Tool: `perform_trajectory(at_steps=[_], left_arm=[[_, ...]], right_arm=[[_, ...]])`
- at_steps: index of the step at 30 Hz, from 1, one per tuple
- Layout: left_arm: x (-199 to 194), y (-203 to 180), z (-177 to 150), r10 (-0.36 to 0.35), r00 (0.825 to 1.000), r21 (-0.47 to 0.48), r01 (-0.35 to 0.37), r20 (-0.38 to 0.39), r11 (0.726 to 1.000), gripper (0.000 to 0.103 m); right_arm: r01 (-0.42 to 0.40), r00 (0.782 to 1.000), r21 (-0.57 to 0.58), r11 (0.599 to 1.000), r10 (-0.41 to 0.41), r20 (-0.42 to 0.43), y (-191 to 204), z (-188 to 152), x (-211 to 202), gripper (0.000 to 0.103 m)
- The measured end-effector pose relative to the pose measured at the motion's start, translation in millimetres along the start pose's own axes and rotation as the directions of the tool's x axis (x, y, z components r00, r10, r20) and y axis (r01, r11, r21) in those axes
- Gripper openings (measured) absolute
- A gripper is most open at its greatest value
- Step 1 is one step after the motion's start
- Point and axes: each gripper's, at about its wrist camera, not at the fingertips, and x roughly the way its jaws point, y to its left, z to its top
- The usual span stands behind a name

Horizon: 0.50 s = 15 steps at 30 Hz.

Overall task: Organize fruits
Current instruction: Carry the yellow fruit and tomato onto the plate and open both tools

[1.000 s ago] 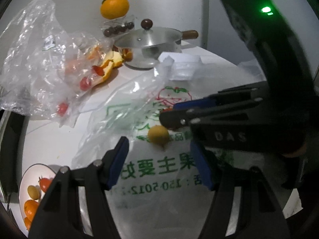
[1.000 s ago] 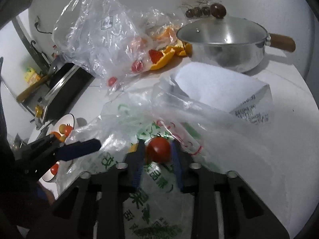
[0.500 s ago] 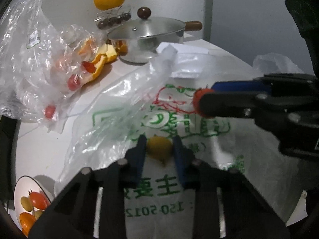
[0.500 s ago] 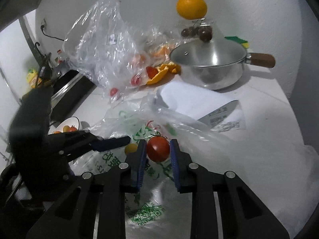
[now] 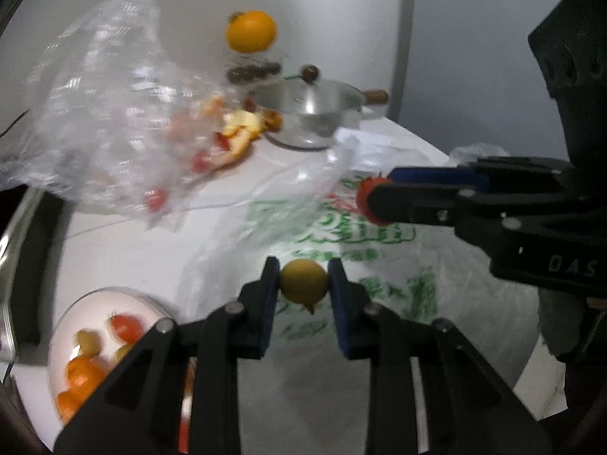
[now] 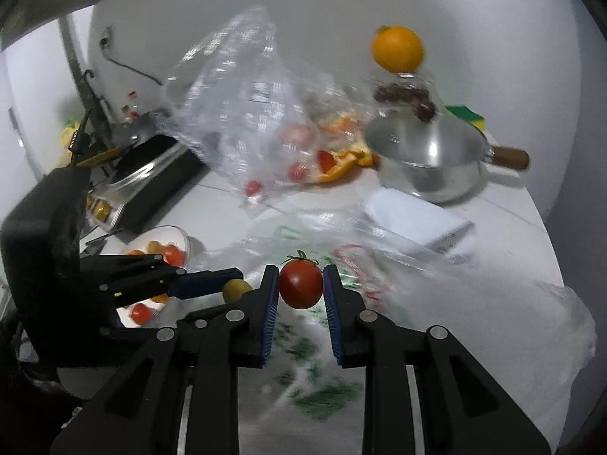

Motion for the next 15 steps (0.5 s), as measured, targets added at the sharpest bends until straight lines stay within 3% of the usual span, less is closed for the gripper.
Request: perform_trajectory(at_steps=[8,15], left_arm=[[-61.7,61.0,-47.4,0.090,0.995,-0.090,-0.087,0.033,0.992,0.027],[-80.7,102.4,-84.0,0.120,0.992,-0.145,-0.115,0.026,0.983,0.027]], right_arm=[[-0.097,0.995,-0.098,0.990,0.094,-0.029,80.8,4.7,19.2,0.025],[-0.166,0.984,-0.150,0.975,0.154,-0.088,146.4,1.5,54.2,0.025]])
